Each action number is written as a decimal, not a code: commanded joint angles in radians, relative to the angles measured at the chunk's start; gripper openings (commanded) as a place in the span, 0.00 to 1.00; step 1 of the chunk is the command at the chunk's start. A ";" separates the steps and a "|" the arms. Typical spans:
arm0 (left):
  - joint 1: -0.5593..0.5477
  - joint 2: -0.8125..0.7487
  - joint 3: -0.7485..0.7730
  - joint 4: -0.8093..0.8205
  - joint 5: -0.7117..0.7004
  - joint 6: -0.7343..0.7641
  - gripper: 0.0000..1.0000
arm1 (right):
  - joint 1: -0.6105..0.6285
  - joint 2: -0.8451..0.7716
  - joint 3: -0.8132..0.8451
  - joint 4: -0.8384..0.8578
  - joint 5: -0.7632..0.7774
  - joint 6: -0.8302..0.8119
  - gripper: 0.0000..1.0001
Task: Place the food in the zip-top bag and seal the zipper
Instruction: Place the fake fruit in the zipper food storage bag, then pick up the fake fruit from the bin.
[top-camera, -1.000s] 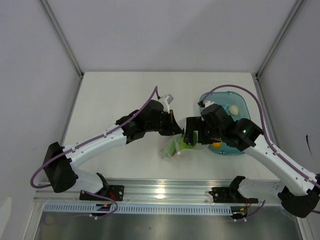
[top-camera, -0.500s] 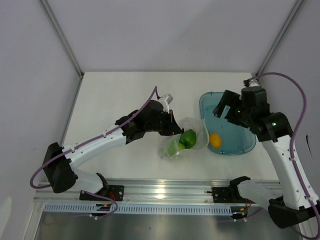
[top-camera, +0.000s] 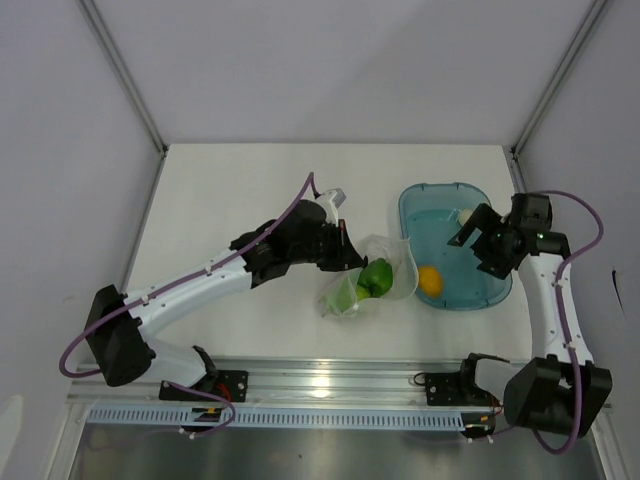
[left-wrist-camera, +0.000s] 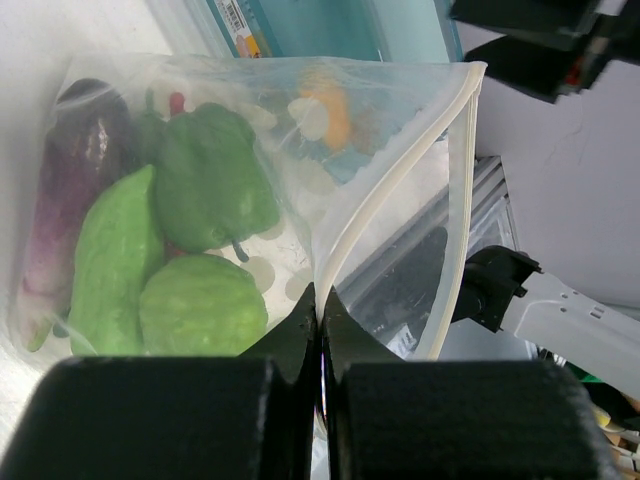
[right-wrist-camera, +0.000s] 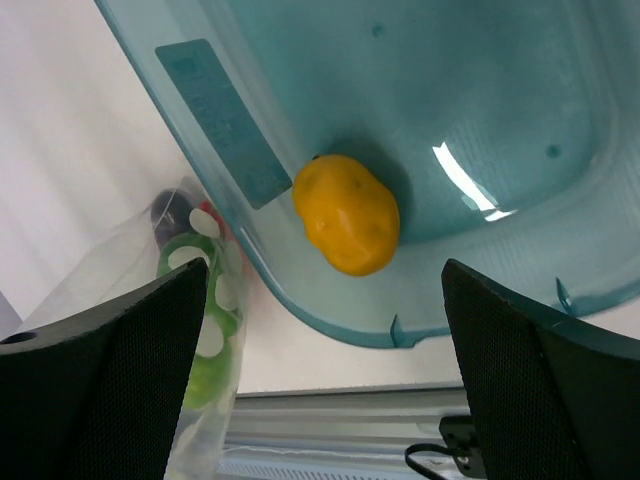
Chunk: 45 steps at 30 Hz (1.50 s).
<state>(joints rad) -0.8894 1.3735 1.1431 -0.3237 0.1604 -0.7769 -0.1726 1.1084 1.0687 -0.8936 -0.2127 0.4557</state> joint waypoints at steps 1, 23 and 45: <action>0.004 -0.039 0.023 0.025 0.007 0.013 0.01 | 0.013 0.037 -0.064 0.128 -0.074 -0.019 0.99; 0.004 -0.037 0.006 0.048 0.025 0.007 0.01 | 0.170 0.360 -0.254 0.387 -0.059 0.046 0.96; 0.004 -0.045 -0.002 0.040 0.022 0.005 0.01 | 0.213 0.295 -0.316 0.397 -0.085 0.060 0.60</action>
<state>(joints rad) -0.8894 1.3735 1.1408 -0.3157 0.1707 -0.7773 0.0456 1.4326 0.7528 -0.5026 -0.2943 0.5076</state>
